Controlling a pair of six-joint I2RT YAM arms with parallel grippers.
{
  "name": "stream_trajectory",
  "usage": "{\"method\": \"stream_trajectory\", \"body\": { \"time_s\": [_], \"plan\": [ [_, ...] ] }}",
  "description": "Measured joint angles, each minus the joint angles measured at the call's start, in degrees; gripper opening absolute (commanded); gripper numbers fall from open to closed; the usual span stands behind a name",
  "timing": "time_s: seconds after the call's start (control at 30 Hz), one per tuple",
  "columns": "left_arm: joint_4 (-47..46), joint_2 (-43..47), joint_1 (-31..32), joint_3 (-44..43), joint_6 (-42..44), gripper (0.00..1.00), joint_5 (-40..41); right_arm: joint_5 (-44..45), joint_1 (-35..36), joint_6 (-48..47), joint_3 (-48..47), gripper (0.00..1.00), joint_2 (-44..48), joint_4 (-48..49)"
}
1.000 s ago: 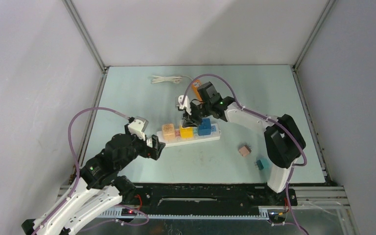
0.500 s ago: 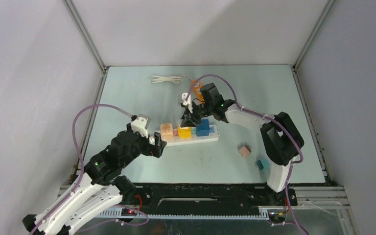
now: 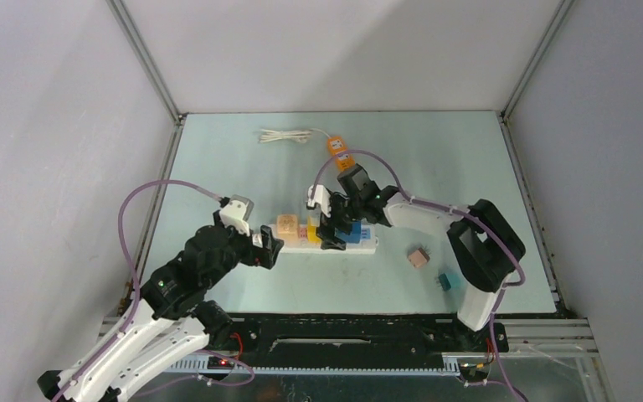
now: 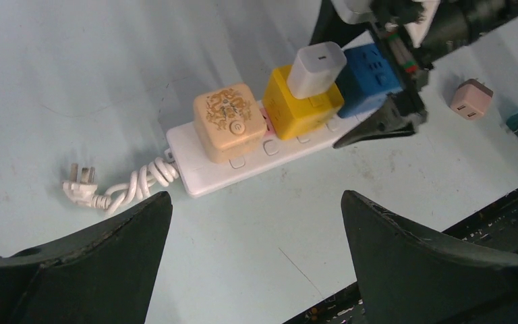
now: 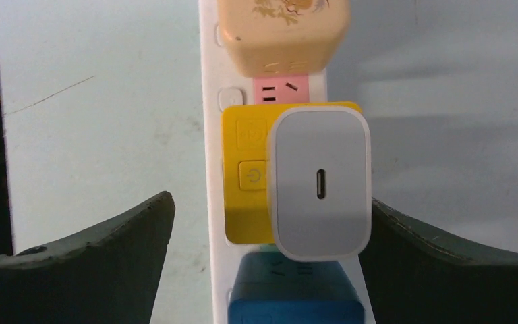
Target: Insert the plug
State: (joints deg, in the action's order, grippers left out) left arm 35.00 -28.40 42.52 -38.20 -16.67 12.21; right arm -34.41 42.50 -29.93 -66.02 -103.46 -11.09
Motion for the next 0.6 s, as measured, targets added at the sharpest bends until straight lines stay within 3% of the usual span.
{"method": "stream_trajectory", "body": {
  "time_s": [0.17, 0.37, 0.6],
  "plan": [
    [0.1, 0.1, 0.0, 0.0, 0.0, 0.98, 0.8, 4.1, 1.7, 0.9, 1.3, 0.99, 8.4, -4.1],
    [0.1, 0.6, 0.0, 0.0, 0.1, 0.98, 1.9, 12.4, 2.0, 2.6, 2.5, 1.00, 26.1, -3.0],
    [0.0, -0.9, 0.0, 0.0, 0.1, 0.98, 2.6, 32.5, -2.5, 18.4, 7.2, 1.00, 38.6, 0.0]
  ]
}}
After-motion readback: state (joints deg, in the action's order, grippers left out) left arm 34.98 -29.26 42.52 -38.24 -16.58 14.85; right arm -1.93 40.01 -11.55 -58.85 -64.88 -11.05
